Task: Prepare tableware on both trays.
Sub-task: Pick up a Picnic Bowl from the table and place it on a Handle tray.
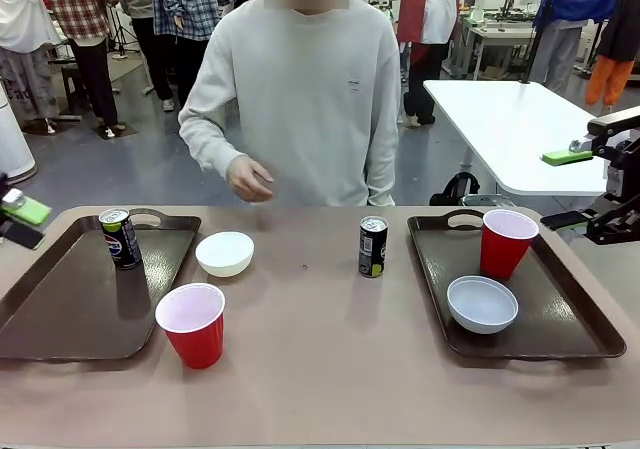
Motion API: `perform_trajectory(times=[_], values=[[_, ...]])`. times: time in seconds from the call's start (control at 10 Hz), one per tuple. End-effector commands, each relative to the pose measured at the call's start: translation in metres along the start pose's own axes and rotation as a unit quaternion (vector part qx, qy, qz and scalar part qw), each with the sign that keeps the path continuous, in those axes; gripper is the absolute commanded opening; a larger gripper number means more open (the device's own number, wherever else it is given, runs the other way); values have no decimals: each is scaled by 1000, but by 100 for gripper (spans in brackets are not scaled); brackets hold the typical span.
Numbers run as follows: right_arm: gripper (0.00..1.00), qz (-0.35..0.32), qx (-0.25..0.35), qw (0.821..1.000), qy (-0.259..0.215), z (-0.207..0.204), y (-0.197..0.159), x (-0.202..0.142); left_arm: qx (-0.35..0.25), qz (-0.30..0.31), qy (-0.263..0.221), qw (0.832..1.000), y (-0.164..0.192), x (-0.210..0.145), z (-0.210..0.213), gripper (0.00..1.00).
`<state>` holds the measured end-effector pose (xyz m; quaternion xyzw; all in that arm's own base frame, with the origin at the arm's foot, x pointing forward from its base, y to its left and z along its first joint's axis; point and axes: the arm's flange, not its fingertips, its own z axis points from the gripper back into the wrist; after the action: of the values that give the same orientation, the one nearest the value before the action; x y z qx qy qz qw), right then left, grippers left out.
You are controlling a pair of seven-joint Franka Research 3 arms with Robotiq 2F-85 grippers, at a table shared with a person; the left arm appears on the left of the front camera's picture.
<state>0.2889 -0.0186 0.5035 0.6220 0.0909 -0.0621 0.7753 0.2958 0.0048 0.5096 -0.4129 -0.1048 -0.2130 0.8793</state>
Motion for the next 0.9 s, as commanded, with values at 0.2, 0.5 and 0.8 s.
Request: perform_trajectory(times=[0.2,0.5,0.8], values=[[76,7,-6,1000,8,4,-3,-2,214,-56,-3,975,-21,58,-66,100],[76,7,-6,1000,8,4,-3,-2,318,-127,-19,939,-22,68,-117,100],[76,7,-6,1000,8,4,-3,-2,293,-145,-11,945,-29,80,-113,100]])
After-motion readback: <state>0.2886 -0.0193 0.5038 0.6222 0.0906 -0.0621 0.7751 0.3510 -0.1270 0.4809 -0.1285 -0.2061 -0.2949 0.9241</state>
